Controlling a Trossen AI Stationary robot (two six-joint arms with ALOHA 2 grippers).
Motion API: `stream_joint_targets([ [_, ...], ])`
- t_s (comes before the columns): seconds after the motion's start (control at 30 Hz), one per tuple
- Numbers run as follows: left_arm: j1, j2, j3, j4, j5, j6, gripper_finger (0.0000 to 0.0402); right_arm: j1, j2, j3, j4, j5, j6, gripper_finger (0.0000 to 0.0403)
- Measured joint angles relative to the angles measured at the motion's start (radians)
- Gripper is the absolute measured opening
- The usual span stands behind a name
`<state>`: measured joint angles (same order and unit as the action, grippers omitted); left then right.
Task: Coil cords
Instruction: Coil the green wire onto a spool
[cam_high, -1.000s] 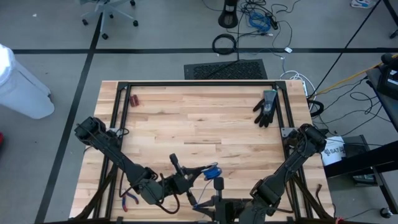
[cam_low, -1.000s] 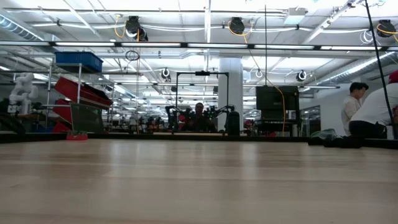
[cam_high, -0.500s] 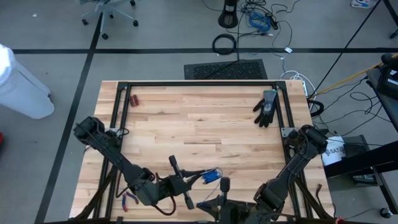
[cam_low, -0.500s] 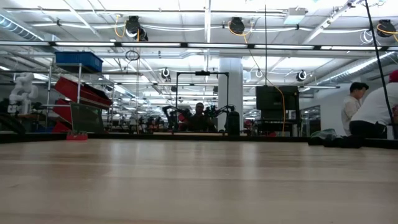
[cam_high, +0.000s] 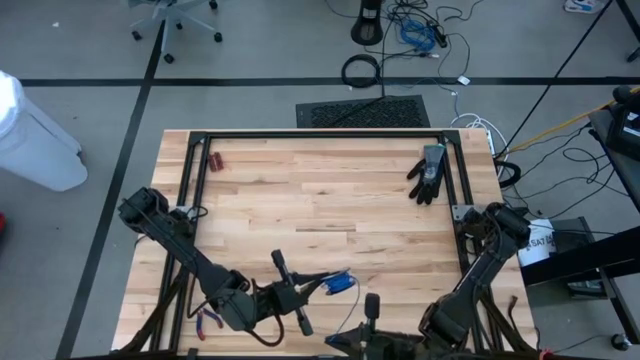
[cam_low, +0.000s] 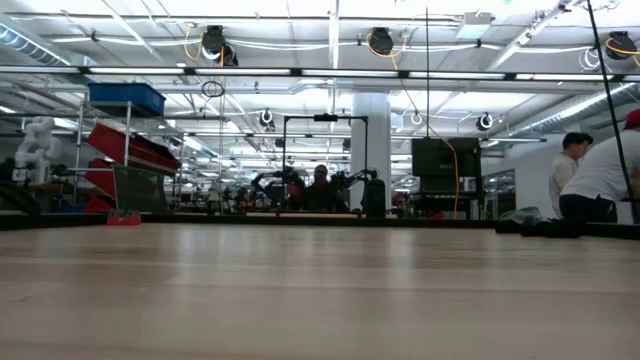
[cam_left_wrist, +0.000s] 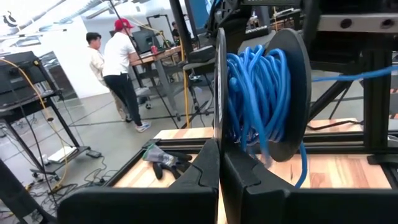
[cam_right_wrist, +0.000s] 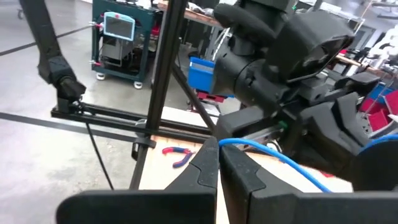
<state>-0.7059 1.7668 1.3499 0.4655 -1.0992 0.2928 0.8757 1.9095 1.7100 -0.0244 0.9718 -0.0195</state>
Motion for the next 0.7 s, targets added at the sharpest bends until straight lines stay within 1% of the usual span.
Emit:
stream_joint_targets([
  [0.1,-0.005,-0.006,0.0,0.0,0.0,0.0,0.0,0.004,0.0,0.0,-0.032,0.0,0.026,0.0],
  [0.23,-0.025,-0.027,-0.001,0.025,0.001,0.0,0.0,0.003,0.0,0.0,-0.119,0.0,0.106,0.0],
  [0.33,-0.042,-0.044,-0.001,0.036,0.025,0.0,0.0,0.0,0.0,0.0,-0.189,0.007,0.168,0.0],
  [0.47,-0.064,-0.059,-0.001,0.036,0.059,0.0,0.0,0.001,0.0,0.0,-0.247,0.075,0.213,0.0],
  [0.57,-0.075,-0.066,-0.002,0.037,0.095,0.001,0.0,0.001,0.0,0.0,-0.258,0.123,0.22,0.0],
  [0.7,-0.088,-0.078,-0.002,0.033,0.132,0.002,0.0,0.003,-0.002,0.0,-0.274,0.162,0.245,0.0],
])
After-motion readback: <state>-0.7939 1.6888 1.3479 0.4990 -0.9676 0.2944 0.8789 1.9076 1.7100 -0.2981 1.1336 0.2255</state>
